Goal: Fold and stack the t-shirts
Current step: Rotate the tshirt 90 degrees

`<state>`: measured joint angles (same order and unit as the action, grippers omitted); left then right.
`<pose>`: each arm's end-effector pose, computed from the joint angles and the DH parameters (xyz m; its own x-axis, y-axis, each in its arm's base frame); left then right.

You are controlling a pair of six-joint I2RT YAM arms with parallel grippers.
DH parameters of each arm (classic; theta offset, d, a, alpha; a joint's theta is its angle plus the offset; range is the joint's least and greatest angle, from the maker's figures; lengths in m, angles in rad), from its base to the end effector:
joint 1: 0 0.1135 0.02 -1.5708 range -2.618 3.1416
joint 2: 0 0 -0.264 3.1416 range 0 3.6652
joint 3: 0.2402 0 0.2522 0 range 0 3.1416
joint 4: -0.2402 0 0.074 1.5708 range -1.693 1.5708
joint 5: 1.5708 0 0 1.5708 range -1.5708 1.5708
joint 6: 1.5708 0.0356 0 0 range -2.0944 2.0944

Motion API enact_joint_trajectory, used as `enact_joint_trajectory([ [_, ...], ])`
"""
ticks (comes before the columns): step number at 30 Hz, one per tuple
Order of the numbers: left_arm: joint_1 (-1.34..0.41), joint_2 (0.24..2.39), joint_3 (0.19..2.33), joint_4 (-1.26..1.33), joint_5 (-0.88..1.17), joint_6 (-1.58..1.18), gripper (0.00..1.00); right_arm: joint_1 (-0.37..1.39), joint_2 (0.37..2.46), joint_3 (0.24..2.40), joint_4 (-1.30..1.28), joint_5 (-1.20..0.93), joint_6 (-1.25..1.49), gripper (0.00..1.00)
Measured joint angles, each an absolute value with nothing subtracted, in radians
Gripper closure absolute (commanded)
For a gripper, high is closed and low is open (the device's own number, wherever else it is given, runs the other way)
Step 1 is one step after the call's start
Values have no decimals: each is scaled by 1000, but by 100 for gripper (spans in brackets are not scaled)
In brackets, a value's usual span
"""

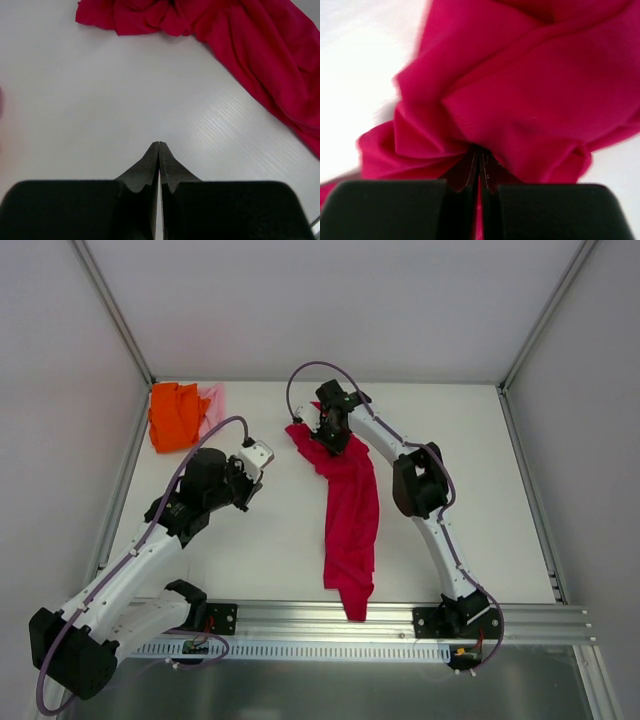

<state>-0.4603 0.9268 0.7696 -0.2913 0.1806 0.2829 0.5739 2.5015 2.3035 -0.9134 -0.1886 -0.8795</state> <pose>0.1863 -0.0995 0.2983 -0.2106 0.4109 -0.8870 0.6673 0.7235 0.1768 0.4432 0.2944 0.1841 -0.0153 -0.9110 -0.4121 -0.9644 0.1222 -0.2345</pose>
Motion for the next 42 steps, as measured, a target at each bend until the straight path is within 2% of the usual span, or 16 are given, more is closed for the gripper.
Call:
enact_joint_trajectory([
  [7, -450, 893, 770, -294, 202, 283, 100, 580, 2502, 2253, -797, 93, -870, 99],
  [17, -436, 888, 770, -317, 230, 282, 100, 580, 2502, 2151, -572, 369, -944, 99],
  [24, -430, 888, 770, -322, 237, 282, 100, 556, 2498, 2116, -481, 430, -933, 99],
  [25, -430, 888, 770, -322, 239, 283, 100, 550, 2495, 2110, -474, 430, -927, 96],
  [27, -430, 888, 770, -322, 247, 283, 100, 536, 2479, 2096, -465, 425, -917, 83],
  [29, -430, 888, 770, -322, 254, 283, 100, 524, 2454, 2085, -464, 418, -915, 48],
  [31, -430, 888, 770, -322, 256, 283, 100, 516, 2416, 2070, -466, 401, -925, 25],
  [33, -430, 888, 770, -321, 256, 283, 100, 514, 2377, 2063, -473, 375, -935, 21],
  [38, -430, 901, 770, -319, 256, 284, 100, 546, 2263, 2049, -493, 291, -947, 20],
  [40, -430, 916, 770, -319, 256, 285, 100, 567, 2213, 2053, -519, 265, -951, 14],
  [42, -430, 927, 770, -319, 256, 286, 100, 582, 2179, 2079, -569, 242, -955, 14],
])
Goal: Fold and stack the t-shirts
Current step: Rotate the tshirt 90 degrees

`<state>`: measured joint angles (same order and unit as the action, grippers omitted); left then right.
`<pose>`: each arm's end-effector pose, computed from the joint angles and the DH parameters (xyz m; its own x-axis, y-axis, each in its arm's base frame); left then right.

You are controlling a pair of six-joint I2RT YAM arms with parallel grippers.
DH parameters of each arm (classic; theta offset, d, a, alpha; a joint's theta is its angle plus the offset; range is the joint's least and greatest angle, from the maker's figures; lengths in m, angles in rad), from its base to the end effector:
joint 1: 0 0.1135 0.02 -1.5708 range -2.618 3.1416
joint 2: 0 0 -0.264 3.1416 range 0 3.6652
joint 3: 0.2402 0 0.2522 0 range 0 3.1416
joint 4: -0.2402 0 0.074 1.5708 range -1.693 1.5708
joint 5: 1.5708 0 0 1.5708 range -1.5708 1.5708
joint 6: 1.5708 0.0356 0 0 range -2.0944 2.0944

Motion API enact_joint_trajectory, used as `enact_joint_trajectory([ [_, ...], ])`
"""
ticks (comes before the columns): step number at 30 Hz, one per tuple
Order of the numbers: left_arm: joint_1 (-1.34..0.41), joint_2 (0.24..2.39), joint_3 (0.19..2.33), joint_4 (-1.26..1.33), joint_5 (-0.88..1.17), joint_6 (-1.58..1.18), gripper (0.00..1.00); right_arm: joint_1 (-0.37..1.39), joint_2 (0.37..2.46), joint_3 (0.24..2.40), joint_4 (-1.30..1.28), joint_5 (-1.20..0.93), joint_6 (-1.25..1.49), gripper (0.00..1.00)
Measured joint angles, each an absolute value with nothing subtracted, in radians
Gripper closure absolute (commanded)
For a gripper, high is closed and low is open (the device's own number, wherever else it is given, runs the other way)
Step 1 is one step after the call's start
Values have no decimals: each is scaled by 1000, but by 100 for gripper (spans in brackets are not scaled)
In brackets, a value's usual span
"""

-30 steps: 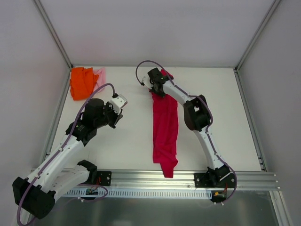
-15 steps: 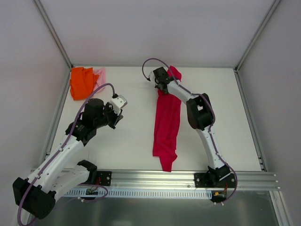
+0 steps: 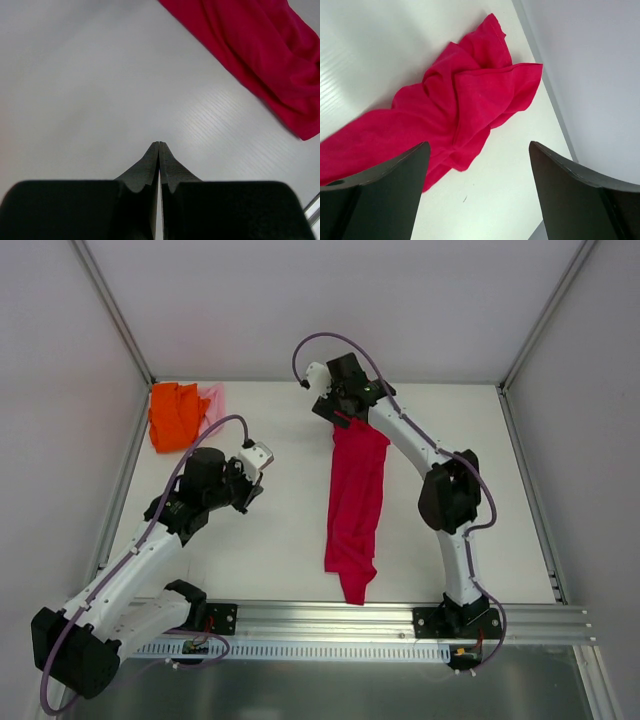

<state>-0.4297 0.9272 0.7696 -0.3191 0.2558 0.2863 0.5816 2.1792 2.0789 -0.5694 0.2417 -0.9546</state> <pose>0.1865 -0.0954 0.2957 -0.2286 0.4053 -0.8851 0.7005 0.6999 0.1396 0.4273 0.2707 0.2979 0.0076 -0.9433 -0.3319 -0.6409 0.2502 -0.7257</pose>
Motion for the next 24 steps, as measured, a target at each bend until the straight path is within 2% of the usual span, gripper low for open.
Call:
enact_joint_trajectory([
  [3, -430, 933, 770, -319, 258, 289, 100, 586, 2112, 2086, -640, 204, -946, 18],
  [5, -430, 933, 770, -319, 263, 289, 100, 577, 2014, 1990, -652, 188, -931, 19],
  [8, -430, 933, 769, -320, 284, 289, 100, 558, 1797, 1716, -654, 163, -918, 24],
  [9, -430, 933, 770, -319, 290, 289, 100, 551, 1736, 1646, -684, 141, -913, 31],
  [10, -430, 934, 770, -320, 299, 289, 100, 545, 1688, 1596, -721, 113, -908, 33],
  [13, -430, 946, 770, -321, 331, 289, 100, 543, 1568, 1440, -769, 19, -898, 29],
  [17, -430, 1009, 775, -323, 340, 289, 100, 556, 1445, 1246, -815, -64, -907, 28],
  [24, -456, 1224, 888, -348, 327, 289, 100, 611, 1435, 1143, -929, -121, -1015, 26],
])
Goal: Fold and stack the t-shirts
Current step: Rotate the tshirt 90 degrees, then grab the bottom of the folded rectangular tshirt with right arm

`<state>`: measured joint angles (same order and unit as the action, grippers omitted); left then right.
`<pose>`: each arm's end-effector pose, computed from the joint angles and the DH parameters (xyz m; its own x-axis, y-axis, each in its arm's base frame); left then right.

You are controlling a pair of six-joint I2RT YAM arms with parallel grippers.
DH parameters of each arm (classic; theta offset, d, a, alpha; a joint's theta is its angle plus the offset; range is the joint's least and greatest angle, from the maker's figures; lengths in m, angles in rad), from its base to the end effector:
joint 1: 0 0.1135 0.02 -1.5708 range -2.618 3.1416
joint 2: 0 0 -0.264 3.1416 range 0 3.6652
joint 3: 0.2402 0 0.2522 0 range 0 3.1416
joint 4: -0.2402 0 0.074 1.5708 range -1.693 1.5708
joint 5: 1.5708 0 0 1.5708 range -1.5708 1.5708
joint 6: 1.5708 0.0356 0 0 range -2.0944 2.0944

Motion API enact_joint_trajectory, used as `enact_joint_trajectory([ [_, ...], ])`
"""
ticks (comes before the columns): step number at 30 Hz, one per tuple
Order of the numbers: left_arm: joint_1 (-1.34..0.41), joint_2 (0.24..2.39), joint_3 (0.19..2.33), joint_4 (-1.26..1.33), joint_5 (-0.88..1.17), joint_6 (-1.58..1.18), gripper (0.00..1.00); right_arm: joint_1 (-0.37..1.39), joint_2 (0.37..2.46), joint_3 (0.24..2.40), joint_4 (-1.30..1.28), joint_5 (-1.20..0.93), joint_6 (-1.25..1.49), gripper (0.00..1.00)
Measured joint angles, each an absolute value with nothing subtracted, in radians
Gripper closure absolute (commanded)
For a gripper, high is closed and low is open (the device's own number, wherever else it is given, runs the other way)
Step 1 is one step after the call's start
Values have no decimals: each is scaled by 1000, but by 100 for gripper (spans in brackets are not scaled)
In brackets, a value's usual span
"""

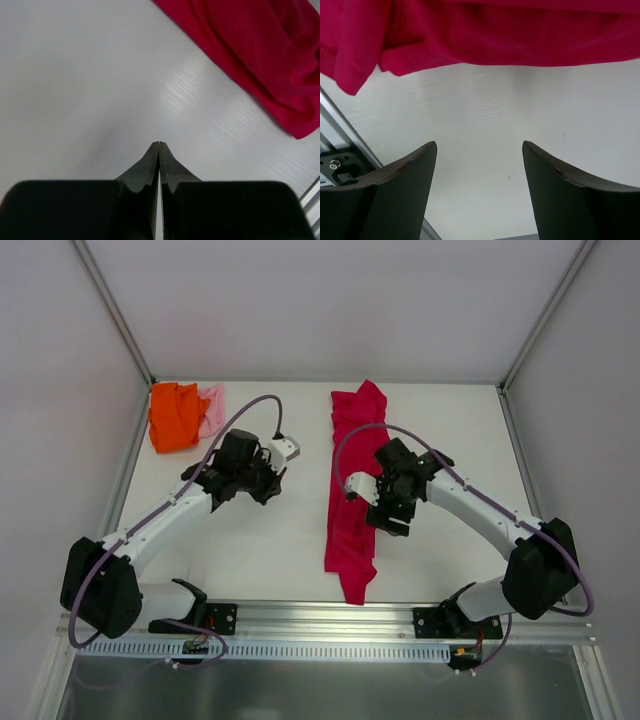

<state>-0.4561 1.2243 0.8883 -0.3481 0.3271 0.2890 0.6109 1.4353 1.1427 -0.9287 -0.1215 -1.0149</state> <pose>0.2327 -0.1269 0.2696 -0.3613 0.4779 -0.8007 0.7758 0.6305 0.0262 0.2217 0.1605 0.2591 0.1064 -0.9548 -0.2774 -0.9721 -0.0413 -0.2308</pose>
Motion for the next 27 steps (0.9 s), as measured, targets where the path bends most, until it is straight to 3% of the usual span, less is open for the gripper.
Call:
enact_joint_trajectory([
  [6, -585, 1342, 934, -335, 231, 298, 100, 664, 1428, 1086, -985, -179, -1068, 25],
  [10, -599, 1335, 927, -292, 105, 296, 81, 686, 1410, 1051, -994, -219, -1090, 24],
  [12, -587, 1309, 901, -260, 50, 294, 64, 693, 1392, 1014, -990, -226, -1102, 24],
  [13, -579, 1280, 879, -246, 28, 295, 36, 694, 1386, 997, -992, -225, -1106, 24],
  [14, -569, 1246, 860, -243, 12, 302, 20, 694, 1386, 986, -992, -226, -1110, 24],
  [16, -545, 1170, 832, -241, -5, 292, 4, 694, 1387, 969, -988, -229, -1114, 24],
  [21, -479, 1026, 804, -158, -29, 277, 1, 712, 1421, 963, -962, -245, -1119, 24],
  [27, -476, 1069, 800, -130, 3, 276, 1, 794, 1467, 937, -841, -200, -1107, 23],
])
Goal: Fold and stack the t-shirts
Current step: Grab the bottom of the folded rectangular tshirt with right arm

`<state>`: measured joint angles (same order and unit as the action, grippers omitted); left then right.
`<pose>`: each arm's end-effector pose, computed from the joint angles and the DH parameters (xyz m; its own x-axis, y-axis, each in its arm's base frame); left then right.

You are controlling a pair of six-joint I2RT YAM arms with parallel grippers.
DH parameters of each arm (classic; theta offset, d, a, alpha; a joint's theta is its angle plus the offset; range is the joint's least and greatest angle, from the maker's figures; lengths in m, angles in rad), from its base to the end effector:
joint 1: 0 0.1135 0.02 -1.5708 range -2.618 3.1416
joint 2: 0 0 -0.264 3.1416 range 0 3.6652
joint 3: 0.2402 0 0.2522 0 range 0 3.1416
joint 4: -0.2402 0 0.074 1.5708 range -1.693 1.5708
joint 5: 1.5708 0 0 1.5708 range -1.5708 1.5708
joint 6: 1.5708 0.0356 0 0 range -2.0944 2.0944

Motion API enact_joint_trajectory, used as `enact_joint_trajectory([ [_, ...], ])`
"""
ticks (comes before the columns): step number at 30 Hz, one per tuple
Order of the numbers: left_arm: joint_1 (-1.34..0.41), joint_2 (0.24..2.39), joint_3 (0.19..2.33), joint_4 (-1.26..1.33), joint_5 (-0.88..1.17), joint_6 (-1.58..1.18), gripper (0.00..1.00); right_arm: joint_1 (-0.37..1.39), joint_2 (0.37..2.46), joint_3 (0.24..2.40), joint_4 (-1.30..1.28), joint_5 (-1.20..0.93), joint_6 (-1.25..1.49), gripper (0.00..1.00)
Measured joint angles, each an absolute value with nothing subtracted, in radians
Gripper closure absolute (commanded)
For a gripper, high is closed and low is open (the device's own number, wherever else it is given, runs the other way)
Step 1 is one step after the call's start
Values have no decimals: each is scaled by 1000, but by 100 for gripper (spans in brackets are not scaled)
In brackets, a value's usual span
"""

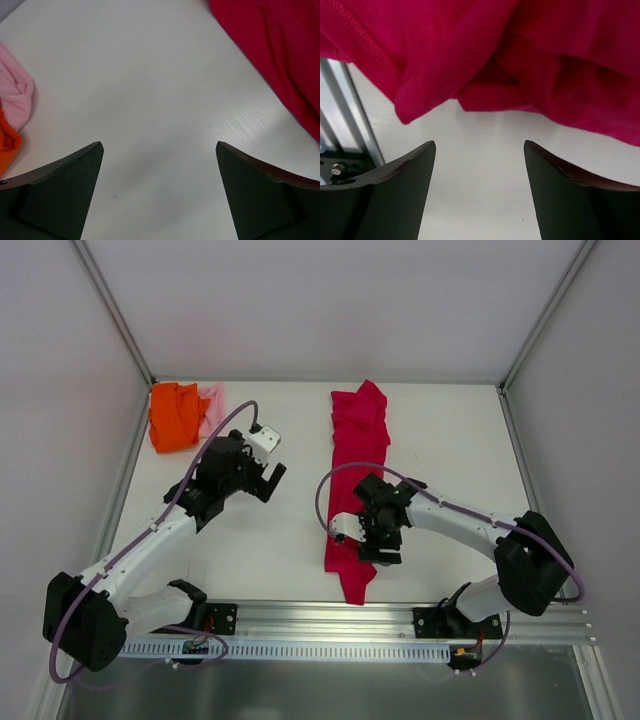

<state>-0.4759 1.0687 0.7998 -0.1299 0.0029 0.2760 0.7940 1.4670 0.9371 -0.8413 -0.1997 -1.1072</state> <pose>0.2187 -0.1128 0.2951 -0.2066 0.4131 -0.8870 0.5372 0.8056 0.2500 0.1744 0.1875 0.1973 0.3426 -0.9020 -0.2626 -0.9395 -0.3305 -0.0904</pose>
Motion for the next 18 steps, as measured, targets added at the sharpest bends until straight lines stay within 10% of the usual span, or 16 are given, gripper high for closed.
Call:
enact_joint_trajectory([
  [18, -411, 946, 736, -19, -117, 218, 1, 920, 1414, 798, -500, 15, -1102, 21],
])
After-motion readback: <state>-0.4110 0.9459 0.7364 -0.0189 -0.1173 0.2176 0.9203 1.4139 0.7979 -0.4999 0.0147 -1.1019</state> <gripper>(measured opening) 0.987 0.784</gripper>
